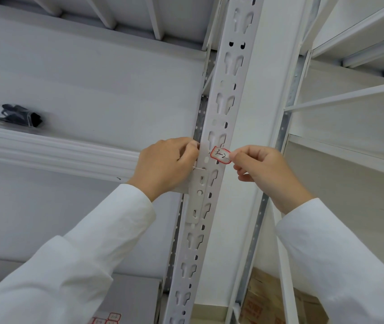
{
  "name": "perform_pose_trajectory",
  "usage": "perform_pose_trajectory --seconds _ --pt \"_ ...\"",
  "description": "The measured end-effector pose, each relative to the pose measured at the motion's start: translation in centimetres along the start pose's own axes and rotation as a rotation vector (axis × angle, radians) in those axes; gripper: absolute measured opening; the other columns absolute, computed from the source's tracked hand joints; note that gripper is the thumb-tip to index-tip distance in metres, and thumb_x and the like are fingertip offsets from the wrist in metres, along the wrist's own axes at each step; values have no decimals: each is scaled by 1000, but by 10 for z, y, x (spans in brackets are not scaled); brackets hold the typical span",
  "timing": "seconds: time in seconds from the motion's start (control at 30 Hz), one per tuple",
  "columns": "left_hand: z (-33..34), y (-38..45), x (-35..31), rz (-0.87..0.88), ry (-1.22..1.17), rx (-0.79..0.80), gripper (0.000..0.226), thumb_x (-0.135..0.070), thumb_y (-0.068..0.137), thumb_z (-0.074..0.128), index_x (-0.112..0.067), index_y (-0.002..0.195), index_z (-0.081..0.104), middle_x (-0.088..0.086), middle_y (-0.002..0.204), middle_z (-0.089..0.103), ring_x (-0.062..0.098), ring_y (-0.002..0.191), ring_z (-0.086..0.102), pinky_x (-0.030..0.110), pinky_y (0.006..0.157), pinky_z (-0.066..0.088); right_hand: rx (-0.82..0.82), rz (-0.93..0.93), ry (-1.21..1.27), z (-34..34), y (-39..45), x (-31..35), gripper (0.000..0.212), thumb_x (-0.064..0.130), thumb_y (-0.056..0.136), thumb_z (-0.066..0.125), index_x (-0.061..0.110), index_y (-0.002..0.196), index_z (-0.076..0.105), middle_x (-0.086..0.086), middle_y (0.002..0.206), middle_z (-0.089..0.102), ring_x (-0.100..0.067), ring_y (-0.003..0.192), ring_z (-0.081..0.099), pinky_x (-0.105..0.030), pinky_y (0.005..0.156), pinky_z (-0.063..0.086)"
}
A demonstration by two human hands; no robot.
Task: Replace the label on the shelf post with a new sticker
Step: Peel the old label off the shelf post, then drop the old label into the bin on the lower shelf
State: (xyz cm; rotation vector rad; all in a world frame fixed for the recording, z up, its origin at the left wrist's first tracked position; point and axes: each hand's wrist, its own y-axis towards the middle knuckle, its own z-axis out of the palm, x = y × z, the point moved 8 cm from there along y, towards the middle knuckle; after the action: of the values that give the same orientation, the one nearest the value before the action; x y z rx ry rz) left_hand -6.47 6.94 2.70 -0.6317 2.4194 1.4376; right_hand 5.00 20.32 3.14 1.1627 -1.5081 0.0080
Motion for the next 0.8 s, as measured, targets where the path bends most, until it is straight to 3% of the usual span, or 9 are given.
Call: perform_pose_trajectory --seconds 0.13,0.2,0.27,0.33,0.43,0.6,0.8 --pt "-1 -3 0 7 -74 27 48 -55 81 29 -27 91 67 -8 86 73 14 89 66 31 74 48 31 -27 -25 3 -2 4 18 17 85 62 14 68 66 7 55 56 -2 49 50 -17 57 48" --pt "-4 -5 0 0 -282 37 41 -61 75 44 -37 98 68 -18 95 72 4 93 68 33 86 51 51 -41 -47 5 -4 7 18 17 85 62 15 68 66 11 52 56 -4 51 50 -19 59 48" --pt "-10 -8 1 15 -459 10 23 -53 72 59 -42 90 68 -19 100 71 1 95 67 36 91 53 75 -53 -61 8 -6 10 19 16 86 61 16 67 66 8 54 56 -7 54 50 -21 61 47" --pt "-19 -14 0 66 -513 -32 7 -34 77 68 -40 81 69 -15 94 67 4 90 64 28 84 54 102 -71 -66 12 -9 16 19 15 86 60 16 68 66 4 57 56 -9 56 49 -24 63 47" --pt "-25 -27 5 97 -504 -37 17 -15 81 72 -31 73 70 -7 82 61 9 78 57 15 68 44 168 -102 -81 24 -16 24 17 14 86 60 13 71 66 -2 62 54 -14 59 47 -28 63 44" --pt "-40 -39 8 106 -384 -48 21 -13 80 72 -30 68 67 -8 71 57 2 57 49 8 58 37 234 -158 -106 44 -26 33 14 15 87 60 7 77 68 -8 67 54 -18 61 48 -33 63 44" --pt "-64 -72 37 -4 -341 -21 26 -12 83 69 -27 63 60 -17 52 55 -1 43 44 6 46 29 297 -189 -63 80 -47 37 19 13 86 61 24 72 67 0 61 53 -9 52 48 -23 56 49"
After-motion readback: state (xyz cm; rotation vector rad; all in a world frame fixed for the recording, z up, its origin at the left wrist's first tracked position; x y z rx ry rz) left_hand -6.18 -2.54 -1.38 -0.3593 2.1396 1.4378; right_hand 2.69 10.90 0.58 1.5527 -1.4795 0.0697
